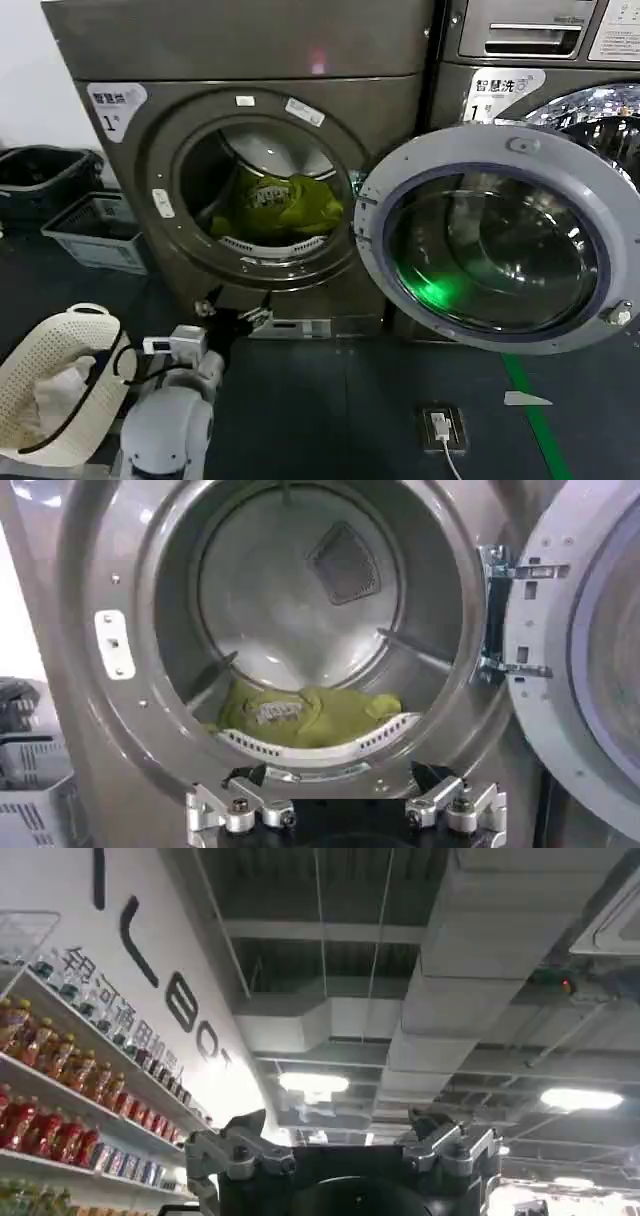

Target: Grasp the clothes from the dryer.

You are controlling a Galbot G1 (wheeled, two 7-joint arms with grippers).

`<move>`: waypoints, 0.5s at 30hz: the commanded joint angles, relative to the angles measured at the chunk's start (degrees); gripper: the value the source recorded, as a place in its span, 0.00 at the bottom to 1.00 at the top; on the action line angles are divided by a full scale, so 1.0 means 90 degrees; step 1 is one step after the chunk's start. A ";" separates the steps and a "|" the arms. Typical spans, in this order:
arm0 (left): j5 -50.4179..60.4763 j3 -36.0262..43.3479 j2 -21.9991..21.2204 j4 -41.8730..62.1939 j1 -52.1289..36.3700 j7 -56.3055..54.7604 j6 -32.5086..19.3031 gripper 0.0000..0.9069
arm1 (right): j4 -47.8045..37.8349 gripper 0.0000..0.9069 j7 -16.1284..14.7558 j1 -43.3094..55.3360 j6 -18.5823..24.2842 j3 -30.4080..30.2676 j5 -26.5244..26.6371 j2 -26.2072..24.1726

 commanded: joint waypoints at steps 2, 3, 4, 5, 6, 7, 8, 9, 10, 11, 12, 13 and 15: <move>0.0008 -0.0005 0.0011 0.0004 0.0005 0.0008 0.0312 1.00 | -0.0004 1.00 0.0003 -0.0002 0.0000 0.0000 0.0001 0.0006; 0.0007 -0.0005 0.0005 0.0002 0.0006 0.0006 0.0312 1.00 | -0.0005 1.00 0.0002 -0.0001 0.0001 -0.0002 0.0000 0.0009; 0.0006 0.0000 0.0002 0.0000 0.0015 0.0008 0.0312 1.00 | 0.0000 1.00 0.0004 -0.0002 0.0004 -0.0005 0.0000 0.0024; 0.0005 -0.0001 0.0004 0.0005 0.0022 0.0007 0.0312 1.00 | 0.0007 1.00 0.0000 -0.0003 0.0009 -0.0011 -0.0002 0.0039; 0.0009 -0.0004 0.0010 0.0014 0.0024 0.0005 0.0312 1.00 | 0.0011 1.00 0.0002 0.0003 0.0008 -0.0011 -0.0003 0.0046; 0.0011 -0.0014 0.0018 0.0024 0.0017 0.0007 0.0312 1.00 | 0.0011 1.00 0.0001 0.0007 0.0007 -0.0013 -0.0005 0.0047; 0.0014 -0.0024 0.0025 0.0026 0.0011 0.0005 0.0312 1.00 | 0.0009 1.00 0.0000 0.0007 0.0008 -0.0016 -0.0007 0.0047; 0.0026 -0.0027 0.0027 0.0027 0.0008 0.0005 0.0312 1.00 | 0.0009 1.00 0.0001 0.0005 0.0008 -0.0015 -0.0008 0.0044; 0.0032 -0.0026 0.0027 0.0025 0.0008 0.0007 0.0312 1.00 | 0.0011 1.00 0.0002 0.0006 0.0005 -0.0012 -0.0007 0.0043; 0.0052 -0.0023 0.0027 0.0020 0.0012 0.0012 0.0312 1.00 | 0.0010 1.00 0.0001 0.0006 0.0006 -0.0011 -0.0006 0.0044; 0.0079 -0.0018 0.0029 0.0014 0.0022 0.0028 0.0312 1.00 | 0.0014 1.00 0.0003 -0.0001 0.0008 -0.0009 -0.0007 0.0046; 0.0088 -0.0018 0.0030 0.0013 0.0030 0.0029 0.0312 1.00 | 0.0015 1.00 0.0002 -0.0004 0.0008 -0.0004 -0.0007 0.0045; 0.0092 -0.0019 0.0033 0.0018 0.0032 0.0031 0.0312 1.00 | 0.0006 1.00 0.0003 -0.0015 0.0007 0.0008 -0.0005 0.0039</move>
